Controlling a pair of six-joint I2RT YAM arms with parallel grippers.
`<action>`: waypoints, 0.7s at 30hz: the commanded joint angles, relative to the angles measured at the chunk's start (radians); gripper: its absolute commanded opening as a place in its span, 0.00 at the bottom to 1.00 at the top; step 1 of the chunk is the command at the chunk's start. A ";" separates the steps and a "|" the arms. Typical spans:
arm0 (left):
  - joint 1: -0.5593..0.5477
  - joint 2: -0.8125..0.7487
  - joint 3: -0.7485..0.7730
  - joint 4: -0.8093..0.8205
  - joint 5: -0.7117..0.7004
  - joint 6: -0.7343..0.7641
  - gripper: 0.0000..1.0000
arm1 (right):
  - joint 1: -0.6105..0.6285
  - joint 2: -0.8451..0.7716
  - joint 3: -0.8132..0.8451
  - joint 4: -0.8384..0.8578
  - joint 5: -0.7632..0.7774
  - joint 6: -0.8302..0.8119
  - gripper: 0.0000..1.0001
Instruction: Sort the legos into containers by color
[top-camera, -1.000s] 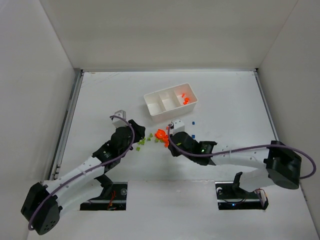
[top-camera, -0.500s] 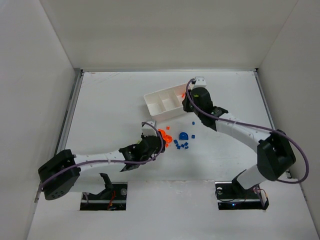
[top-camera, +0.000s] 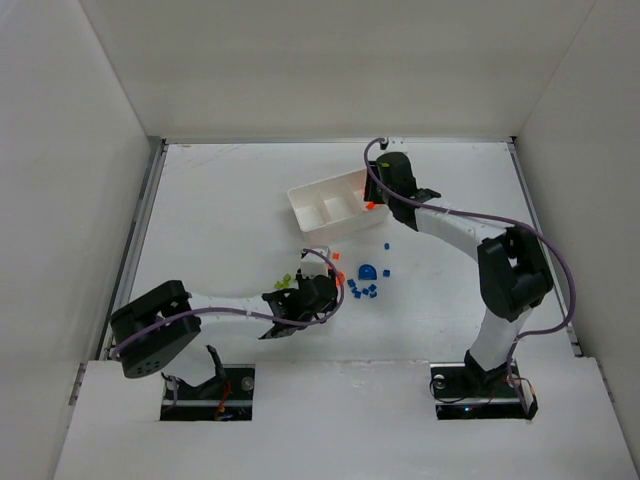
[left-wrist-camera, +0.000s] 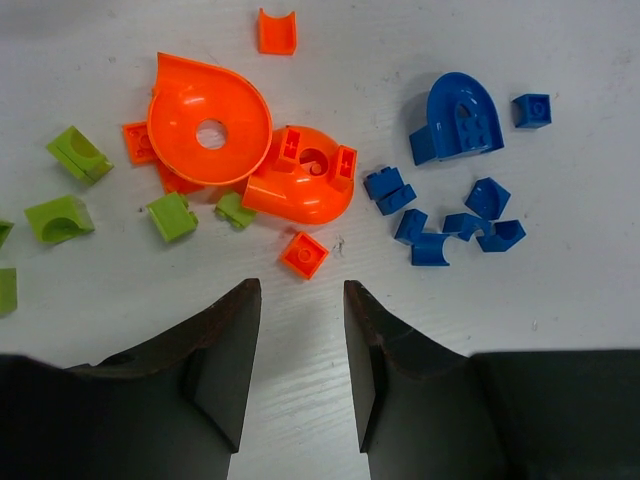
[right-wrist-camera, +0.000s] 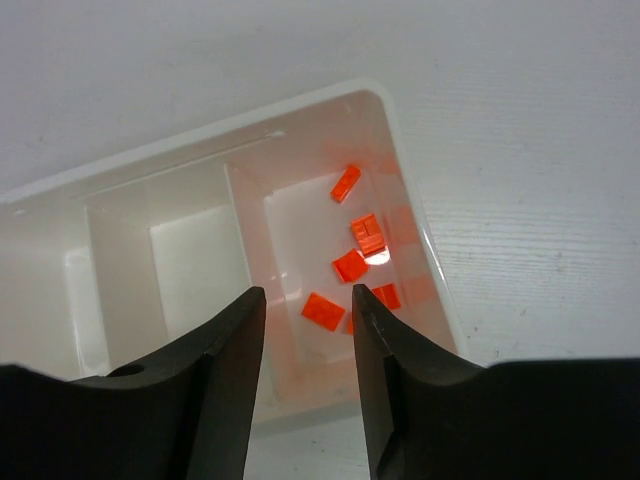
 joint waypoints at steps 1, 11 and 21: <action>-0.001 0.040 0.054 0.026 0.003 0.019 0.36 | 0.007 -0.032 0.044 0.033 -0.006 -0.012 0.46; 0.017 0.167 0.116 0.020 0.026 0.052 0.37 | 0.064 -0.231 -0.167 0.115 0.003 0.046 0.46; 0.013 0.211 0.153 -0.044 -0.038 0.086 0.36 | 0.078 -0.427 -0.359 0.140 0.029 0.128 0.45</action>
